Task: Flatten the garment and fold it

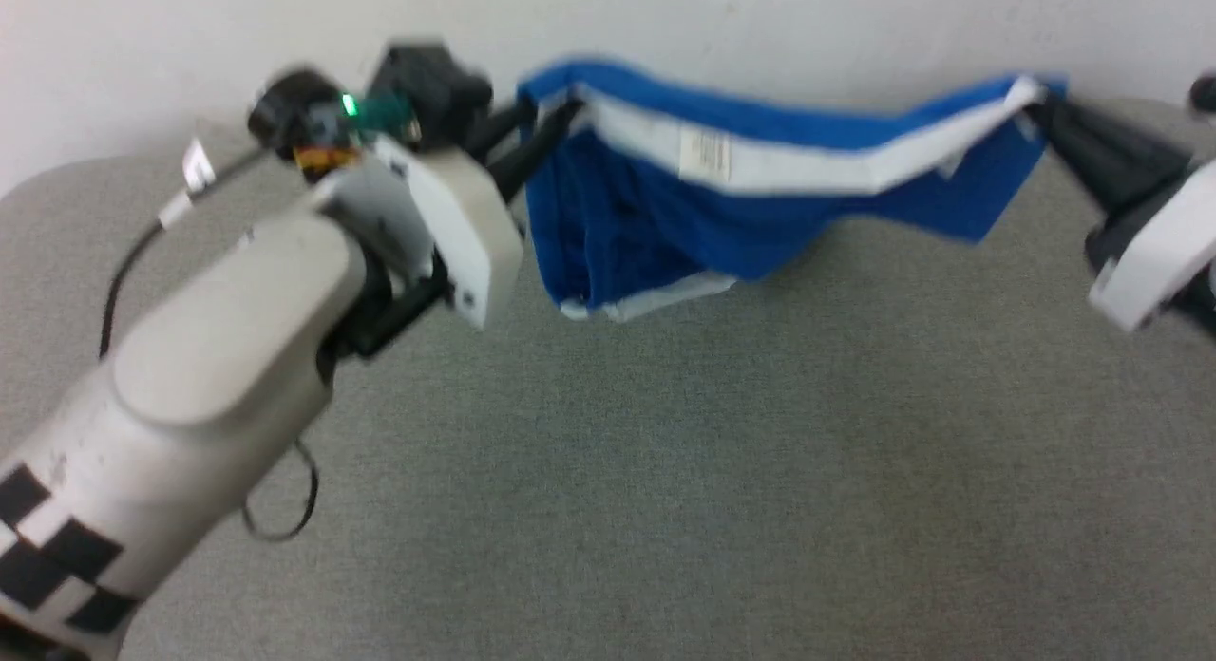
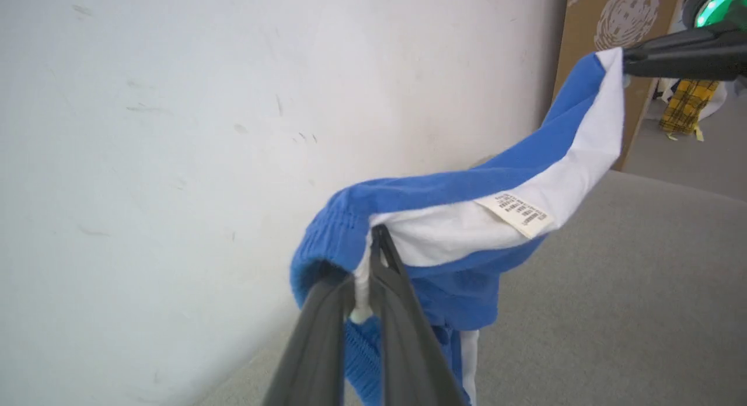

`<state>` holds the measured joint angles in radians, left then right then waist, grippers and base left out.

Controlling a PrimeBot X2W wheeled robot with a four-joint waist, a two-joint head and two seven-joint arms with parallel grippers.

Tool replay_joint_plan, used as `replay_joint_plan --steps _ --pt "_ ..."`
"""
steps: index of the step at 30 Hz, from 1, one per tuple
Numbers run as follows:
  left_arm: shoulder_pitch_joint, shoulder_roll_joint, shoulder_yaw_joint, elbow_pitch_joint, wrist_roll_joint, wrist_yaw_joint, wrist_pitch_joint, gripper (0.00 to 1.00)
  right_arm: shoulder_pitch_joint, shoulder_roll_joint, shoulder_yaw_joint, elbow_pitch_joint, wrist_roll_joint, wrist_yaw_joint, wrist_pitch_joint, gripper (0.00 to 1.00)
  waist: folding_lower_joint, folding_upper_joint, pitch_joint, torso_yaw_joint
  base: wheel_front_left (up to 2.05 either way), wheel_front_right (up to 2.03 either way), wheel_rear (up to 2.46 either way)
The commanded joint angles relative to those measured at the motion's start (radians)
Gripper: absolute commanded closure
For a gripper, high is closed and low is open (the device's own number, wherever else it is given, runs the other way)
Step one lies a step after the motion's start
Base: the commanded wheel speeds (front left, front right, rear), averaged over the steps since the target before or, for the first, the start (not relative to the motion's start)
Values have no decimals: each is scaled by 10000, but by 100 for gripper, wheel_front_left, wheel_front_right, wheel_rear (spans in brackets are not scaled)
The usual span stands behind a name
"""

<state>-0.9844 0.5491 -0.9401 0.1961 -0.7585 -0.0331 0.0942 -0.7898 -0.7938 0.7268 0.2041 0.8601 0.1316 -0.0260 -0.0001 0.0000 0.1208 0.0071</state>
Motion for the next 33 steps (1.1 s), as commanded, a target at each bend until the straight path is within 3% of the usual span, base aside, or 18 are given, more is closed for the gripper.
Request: replay_joint_plan --steps 1,12,21,26,33 --pt "-565 -183 260 190 -37 77 -130 100 -507 172 -299 88 -223 -9 62 100 1 0 386 -69 0 0 0" --pt "-4645 -1547 1262 2346 389 -116 -547 100 -4921 930 -1187 1299 -1528 -9 1274 100 1 0 2732 -97 0 0 0" --pt "-7137 -2221 2007 4100 762 79 -1748 100 -8006 1509 -1293 2540 -2226 -9 874 100 1 0 4016 -51 0 0 0" --pt "-7353 -2243 2242 4792 687 10 -2396 100 -8609 1765 -1122 3318 -2555 -9 327 100 1 0 4367 -36 0 0 0" --pt "-5715 -2081 1875 5307 838 -102 -3169 100 -7411 2053 -274 3811 -2274 -9 -447 100 1 0 4048 -19 0 0 0"
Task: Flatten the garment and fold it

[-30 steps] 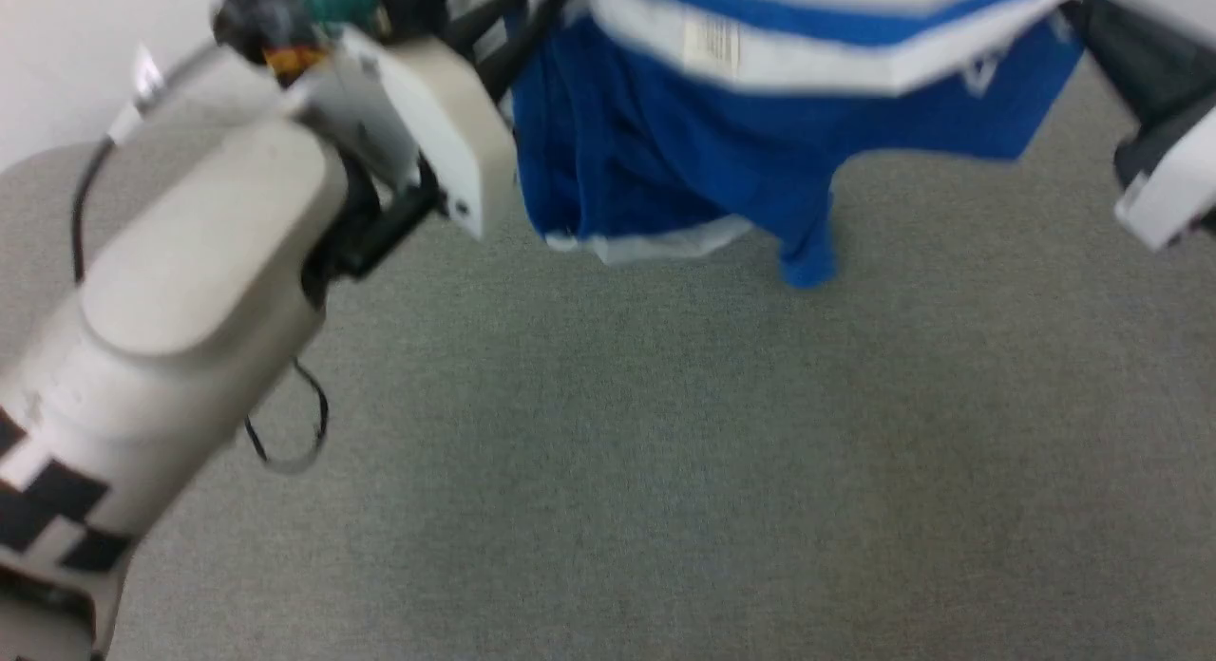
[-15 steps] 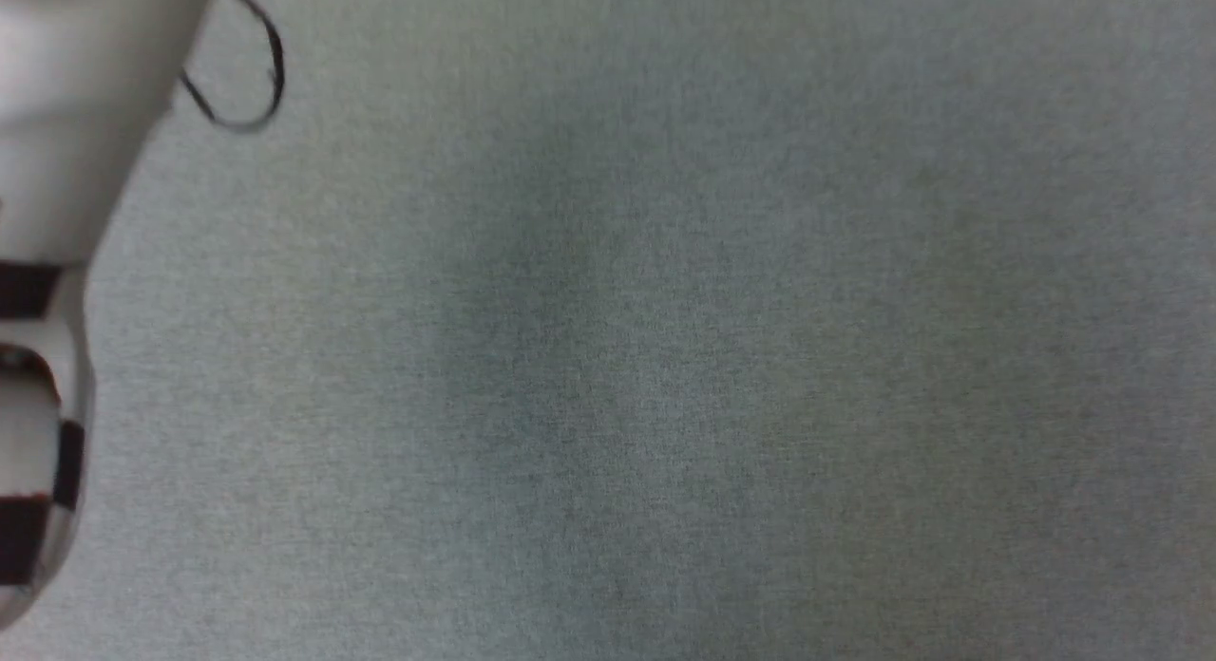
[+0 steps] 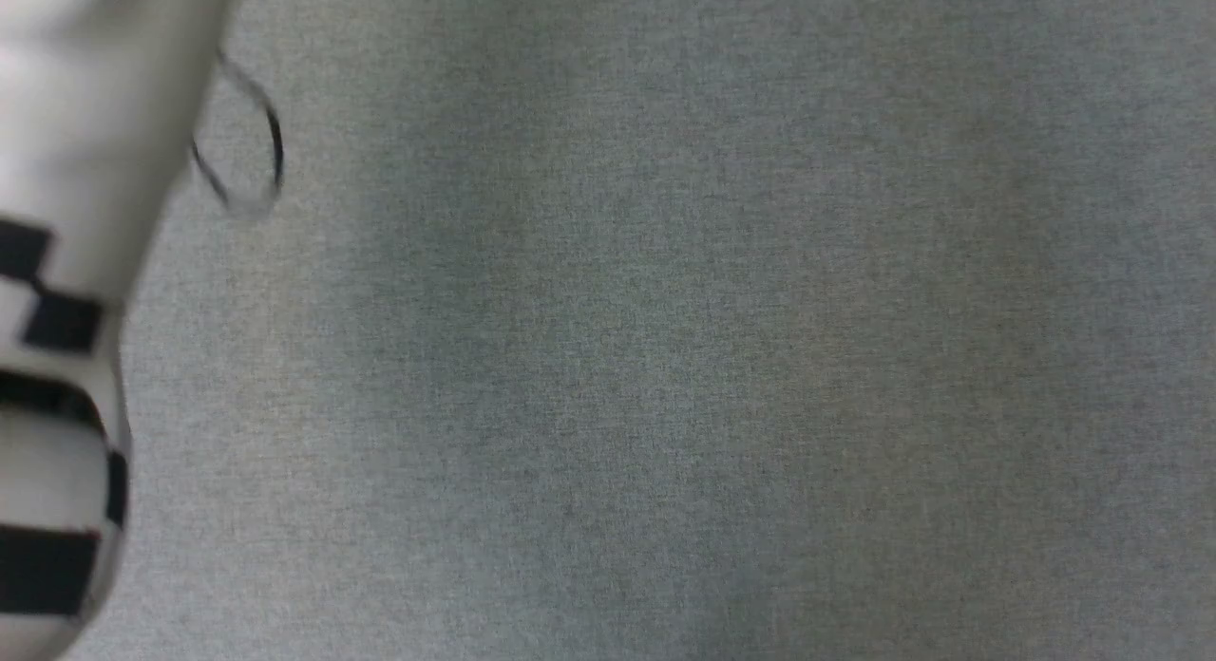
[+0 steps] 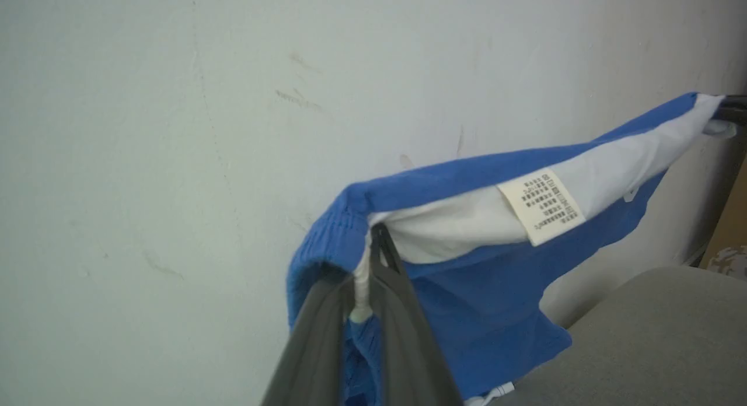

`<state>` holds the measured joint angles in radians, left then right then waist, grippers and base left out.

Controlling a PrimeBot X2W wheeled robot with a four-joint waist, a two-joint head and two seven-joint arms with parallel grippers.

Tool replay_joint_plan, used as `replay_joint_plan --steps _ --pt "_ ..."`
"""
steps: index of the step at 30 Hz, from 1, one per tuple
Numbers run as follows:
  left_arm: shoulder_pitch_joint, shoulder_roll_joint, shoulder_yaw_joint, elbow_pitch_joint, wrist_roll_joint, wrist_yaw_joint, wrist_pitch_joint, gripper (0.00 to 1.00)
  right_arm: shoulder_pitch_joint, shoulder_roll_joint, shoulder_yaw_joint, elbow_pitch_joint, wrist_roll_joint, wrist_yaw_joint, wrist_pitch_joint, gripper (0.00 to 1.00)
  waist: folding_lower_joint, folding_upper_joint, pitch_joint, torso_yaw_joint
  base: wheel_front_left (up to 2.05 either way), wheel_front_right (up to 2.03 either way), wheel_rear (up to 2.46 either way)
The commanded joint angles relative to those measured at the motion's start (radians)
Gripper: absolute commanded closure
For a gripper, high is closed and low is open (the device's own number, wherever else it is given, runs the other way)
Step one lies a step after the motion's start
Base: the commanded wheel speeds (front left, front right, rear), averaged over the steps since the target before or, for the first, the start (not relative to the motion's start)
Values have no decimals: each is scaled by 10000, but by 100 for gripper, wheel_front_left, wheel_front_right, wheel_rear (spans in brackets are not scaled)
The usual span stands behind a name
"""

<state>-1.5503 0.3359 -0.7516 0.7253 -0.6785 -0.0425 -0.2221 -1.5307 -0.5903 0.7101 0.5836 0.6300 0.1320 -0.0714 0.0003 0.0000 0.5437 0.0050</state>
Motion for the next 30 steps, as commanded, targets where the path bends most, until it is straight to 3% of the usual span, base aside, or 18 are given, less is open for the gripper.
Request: replay_joint_plan --steps 1,6,12,19,22,26,30 --pt "379 113 -23 6 33 10 -122 100 366 15 99 -30 142 -13 -143 100 -3 0 -314 8 0 0 0" --pt "3131 552 -44 -531 -62 113 -365 100 2468 -247 1284 -571 549 -13 -764 100 -3 0 -1230 -17 0 0 0" --pt "6891 1265 333 -2284 -85 734 -392 100 4935 -1008 2151 -1707 831 -13 -1200 100 -3 0 -2404 -41 0 0 0" --pt "10818 1703 486 -3918 -206 1548 -394 100 8147 -1776 2171 -2794 1227 -13 -1043 100 -3 0 -3732 -76 0 0 0" --pt "11794 1797 174 -4011 -200 1514 -395 100 9715 -2023 1974 -3107 1344 -13 -898 100 -3 0 -4196 35 0 0 0" --pt "12711 1972 24 -3973 -257 1663 -395 100 11660 -2064 1588 -3540 1157 -13 -678 100 -3 0 -4670 27 0 0 0" --pt "13555 2180 -161 -4021 -368 1757 -347 100 13556 -1706 698 -3909 1041 -13 -541 100 -3 0 -5009 134 0 0 0"
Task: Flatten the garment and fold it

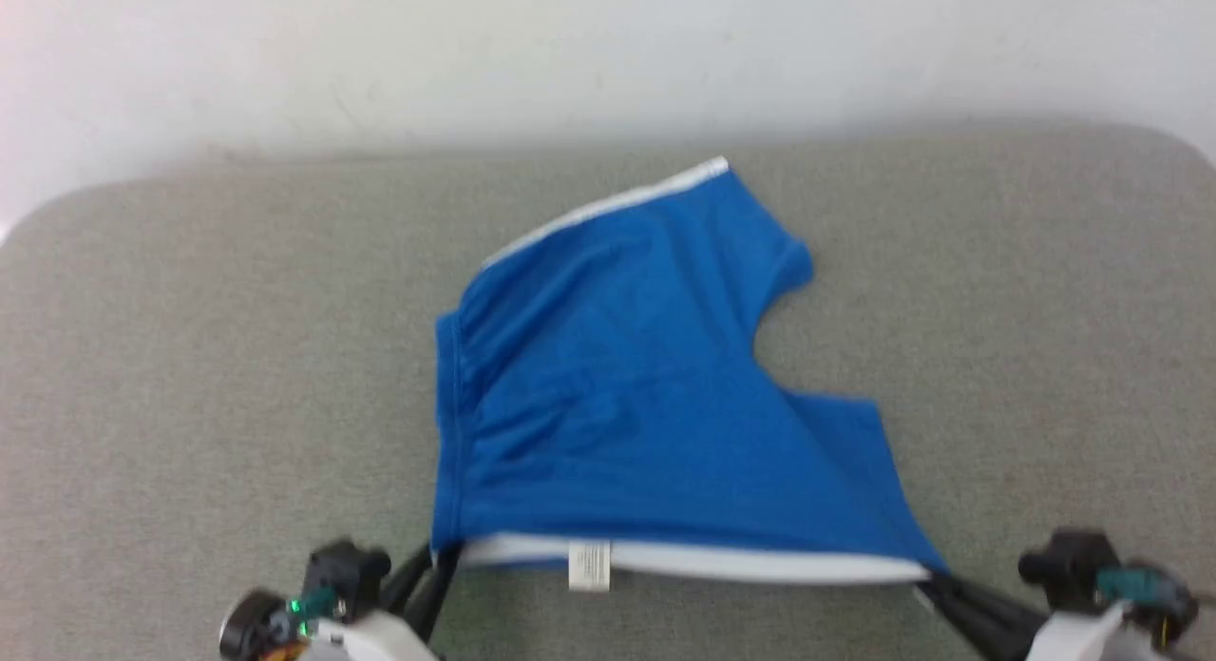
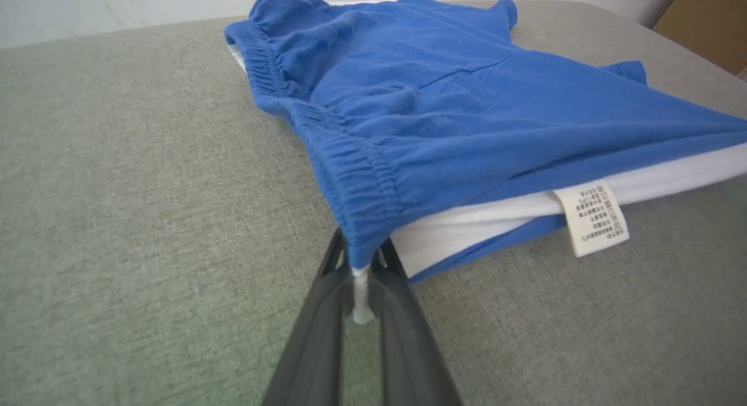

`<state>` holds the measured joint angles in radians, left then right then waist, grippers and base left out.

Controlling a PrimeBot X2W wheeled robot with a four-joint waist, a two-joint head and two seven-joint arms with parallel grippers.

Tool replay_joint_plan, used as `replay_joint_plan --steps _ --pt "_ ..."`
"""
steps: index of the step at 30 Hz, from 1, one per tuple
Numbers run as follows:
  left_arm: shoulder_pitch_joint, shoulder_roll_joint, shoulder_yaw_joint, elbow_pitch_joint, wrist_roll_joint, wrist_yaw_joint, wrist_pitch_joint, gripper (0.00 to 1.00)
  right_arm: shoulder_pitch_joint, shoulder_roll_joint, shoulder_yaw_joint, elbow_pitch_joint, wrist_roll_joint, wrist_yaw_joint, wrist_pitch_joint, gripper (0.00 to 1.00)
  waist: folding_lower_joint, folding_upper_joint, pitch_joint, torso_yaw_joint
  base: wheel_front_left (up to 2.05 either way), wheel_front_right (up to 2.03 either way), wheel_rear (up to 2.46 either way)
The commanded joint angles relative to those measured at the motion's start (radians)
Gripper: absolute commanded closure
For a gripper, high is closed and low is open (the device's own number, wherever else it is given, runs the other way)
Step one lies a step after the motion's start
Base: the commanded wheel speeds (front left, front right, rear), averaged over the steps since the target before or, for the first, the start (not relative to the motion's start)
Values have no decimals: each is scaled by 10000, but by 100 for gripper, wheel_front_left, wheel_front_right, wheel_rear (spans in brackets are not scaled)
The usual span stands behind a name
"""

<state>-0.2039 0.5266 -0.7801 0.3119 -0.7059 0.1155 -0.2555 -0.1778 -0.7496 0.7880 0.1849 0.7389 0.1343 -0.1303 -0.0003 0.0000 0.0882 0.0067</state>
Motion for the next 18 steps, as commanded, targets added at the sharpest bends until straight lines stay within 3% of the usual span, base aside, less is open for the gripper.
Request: replay_joint_plan --steps 1,9,14,18 --pt "290 320 41 92 -87 209 31 100 452 13 -356 -24 -182 -36 104 100 3 0 -542 152 0 0 0" --pt "984 368 -15 -470 -198 512 69 100 2598 823 -2730 -1154 -1342 -36 764 100 3 0 -697 517 0 0 0" --pt "240 117 204 -776 47 543 15 100 1899 1121 -3699 -1764 -1828 -36 1401 100 3 0 -352 687 0 0 0" --pt "-568 -236 344 -660 194 489 -5 100 485 1098 -3679 -1592 -1896 -36 1904 100 3 0 130 918 0 0 0"
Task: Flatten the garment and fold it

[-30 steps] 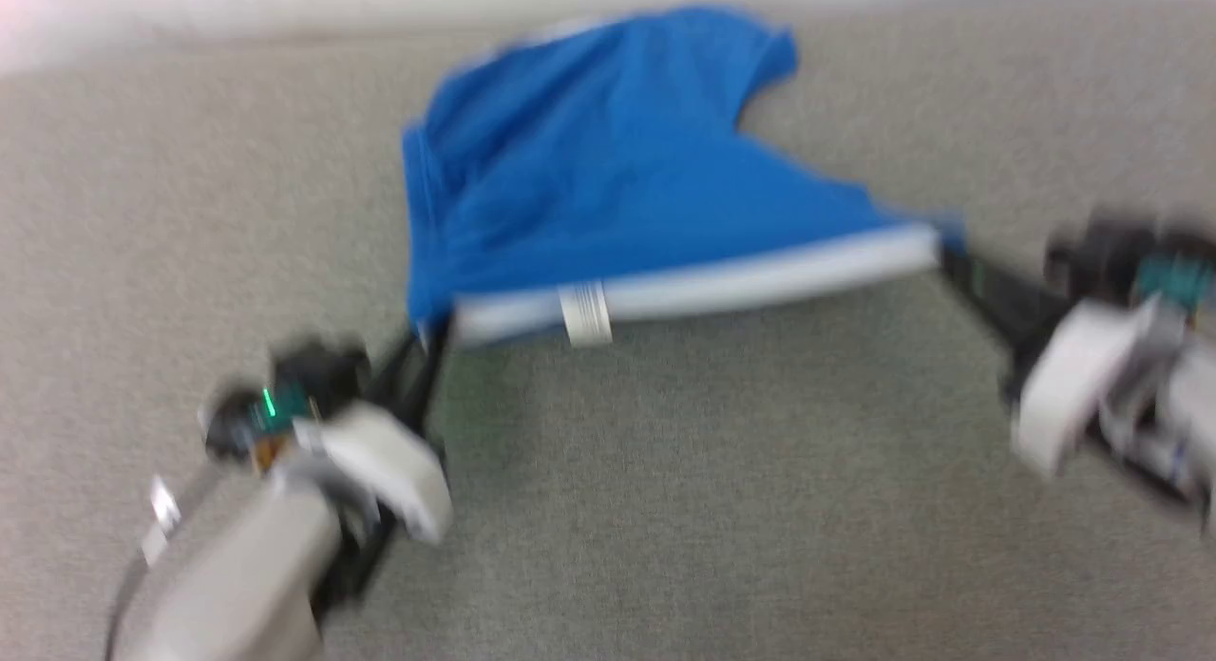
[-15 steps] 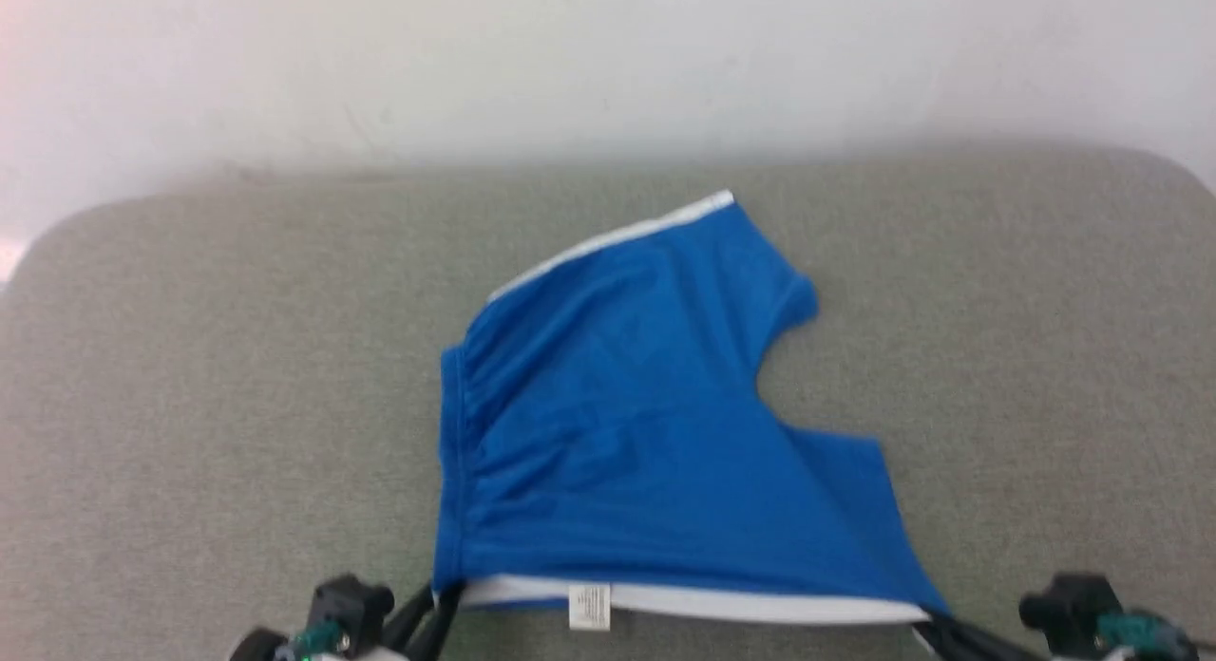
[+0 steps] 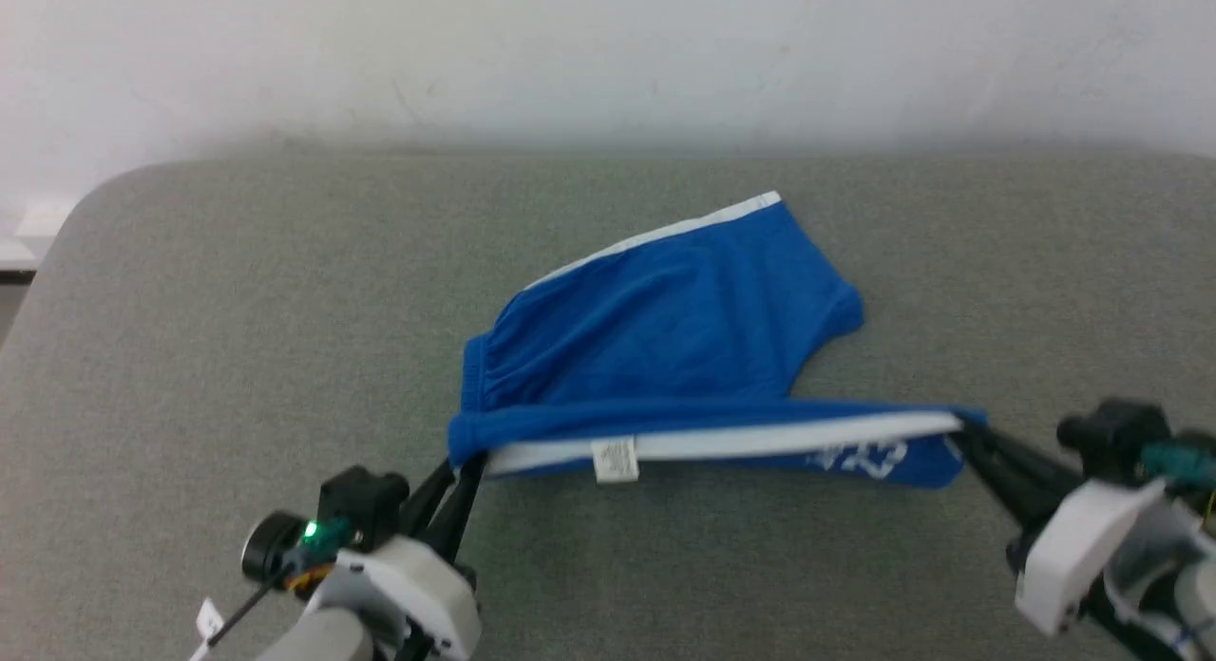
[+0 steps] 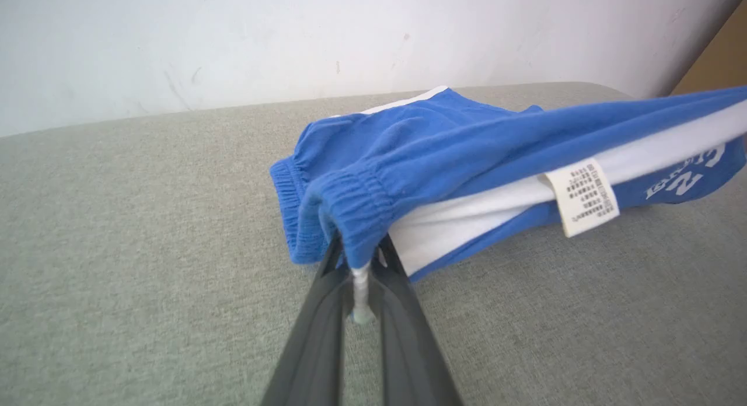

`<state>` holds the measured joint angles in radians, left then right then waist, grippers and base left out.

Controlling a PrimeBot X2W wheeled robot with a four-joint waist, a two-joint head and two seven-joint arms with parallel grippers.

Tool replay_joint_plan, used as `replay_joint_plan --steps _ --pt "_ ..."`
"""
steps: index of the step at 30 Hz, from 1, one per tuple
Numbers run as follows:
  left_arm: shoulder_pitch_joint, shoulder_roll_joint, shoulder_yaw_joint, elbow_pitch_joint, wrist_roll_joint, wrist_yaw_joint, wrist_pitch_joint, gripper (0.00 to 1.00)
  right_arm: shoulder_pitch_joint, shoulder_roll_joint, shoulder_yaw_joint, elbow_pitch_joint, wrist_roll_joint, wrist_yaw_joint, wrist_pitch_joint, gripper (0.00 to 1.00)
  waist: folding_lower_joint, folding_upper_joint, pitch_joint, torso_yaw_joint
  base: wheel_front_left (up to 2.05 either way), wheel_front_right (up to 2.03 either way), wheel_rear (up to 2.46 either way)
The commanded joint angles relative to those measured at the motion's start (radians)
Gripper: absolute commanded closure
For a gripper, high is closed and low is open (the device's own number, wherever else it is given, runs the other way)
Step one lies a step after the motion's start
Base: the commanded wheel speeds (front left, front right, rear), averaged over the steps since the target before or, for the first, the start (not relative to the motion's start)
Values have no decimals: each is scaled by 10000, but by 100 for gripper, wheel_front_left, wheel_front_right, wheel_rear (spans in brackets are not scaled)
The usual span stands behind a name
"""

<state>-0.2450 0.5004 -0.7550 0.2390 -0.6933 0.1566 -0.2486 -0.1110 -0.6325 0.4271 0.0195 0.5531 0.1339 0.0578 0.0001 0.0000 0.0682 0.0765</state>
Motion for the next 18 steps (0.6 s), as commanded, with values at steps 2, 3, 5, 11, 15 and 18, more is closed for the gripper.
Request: replay_joint_plan --steps 2,3,5,11,15,18 --pt "-609 -226 138 221 167 43 -84 100 -1011 -106 18 286 63 -32 215 100 -1 0 629 384 0 0 0" --pt "-833 -368 188 280 207 47 -90 100 -1450 -156 82 406 92 -32 321 100 -1 0 803 470 0 0 0" --pt "-1282 -659 296 409 269 20 -102 100 -2349 -302 302 663 206 -32 564 100 -1 0 1177 654 0 0 0" --pt "-2530 -1350 575 920 477 -98 -121 100 -5059 -447 1179 1734 573 -32 1056 100 -1 0 2359 1091 0 0 0" --pt "-3271 -1674 739 1333 594 -124 -125 100 -6781 -221 1917 2921 739 -32 1403 100 -1 0 3144 1250 0 0 0" --pt "-3723 -1836 796 1642 733 -112 -127 100 -8015 133 2466 3932 734 -32 1458 100 -1 0 3652 1346 0 0 0"
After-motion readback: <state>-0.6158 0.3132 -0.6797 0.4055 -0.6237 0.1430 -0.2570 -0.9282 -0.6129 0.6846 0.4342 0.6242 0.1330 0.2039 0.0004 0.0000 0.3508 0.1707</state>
